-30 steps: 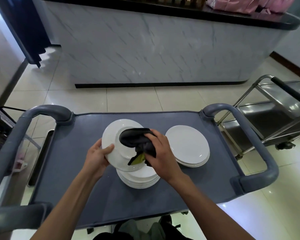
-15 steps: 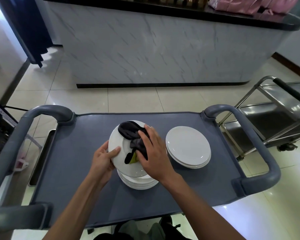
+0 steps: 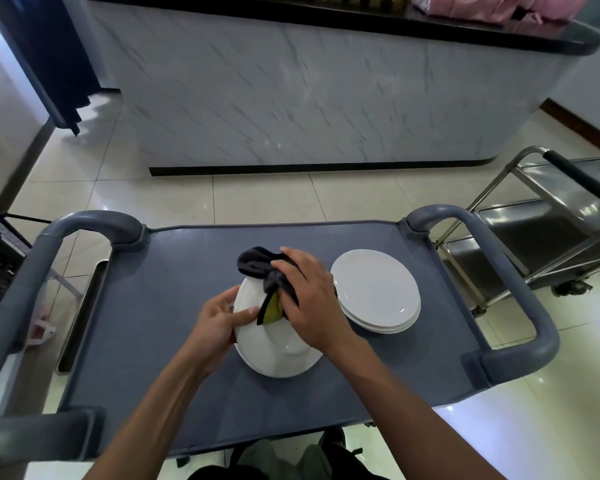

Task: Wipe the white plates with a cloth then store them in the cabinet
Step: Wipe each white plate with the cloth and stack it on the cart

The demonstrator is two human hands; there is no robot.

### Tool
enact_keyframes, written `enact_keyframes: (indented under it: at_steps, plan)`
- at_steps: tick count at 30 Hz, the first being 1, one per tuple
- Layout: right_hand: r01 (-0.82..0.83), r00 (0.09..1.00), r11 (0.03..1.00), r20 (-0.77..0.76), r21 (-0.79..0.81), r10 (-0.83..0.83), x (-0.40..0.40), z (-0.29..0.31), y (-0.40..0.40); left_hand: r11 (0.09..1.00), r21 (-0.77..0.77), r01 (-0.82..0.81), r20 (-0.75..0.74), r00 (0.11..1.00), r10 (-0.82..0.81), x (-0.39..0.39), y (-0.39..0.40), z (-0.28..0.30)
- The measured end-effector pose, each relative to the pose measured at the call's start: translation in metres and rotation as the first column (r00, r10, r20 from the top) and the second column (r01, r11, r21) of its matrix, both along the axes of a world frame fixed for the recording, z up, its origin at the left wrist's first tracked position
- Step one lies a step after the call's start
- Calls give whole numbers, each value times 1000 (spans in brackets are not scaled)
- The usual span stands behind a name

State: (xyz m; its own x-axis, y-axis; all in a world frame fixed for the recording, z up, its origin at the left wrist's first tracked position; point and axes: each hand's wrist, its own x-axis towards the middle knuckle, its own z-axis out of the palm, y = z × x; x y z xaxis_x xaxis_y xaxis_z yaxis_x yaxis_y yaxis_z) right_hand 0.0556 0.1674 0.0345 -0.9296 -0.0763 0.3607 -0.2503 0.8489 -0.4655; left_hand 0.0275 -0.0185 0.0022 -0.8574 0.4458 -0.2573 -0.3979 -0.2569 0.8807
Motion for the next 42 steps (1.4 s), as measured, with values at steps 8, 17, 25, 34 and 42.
enact_keyframes:
  at_steps: [8,17,25,34,42]
  plan:
    - [203,972,968,148,-144,-182,-25,20,1,982,100,-162,40,986,159,-6,-16,-1]
    - [330,934,867,265,-373,-241,-19,20,14,910,168,-378,149,923,355,-12,-32,3]
    - [241,969,948,102,-208,-224,8,2,-15,844,229,-486,211,871,444,-21,-20,8]
    - [53,996,999,-67,-11,-54,28,-10,-59,847,214,-488,253,865,434,-20,-10,16]
    - [188,982,958,38,-218,-184,19,-14,-17,865,192,-464,242,876,416,-17,-28,11]
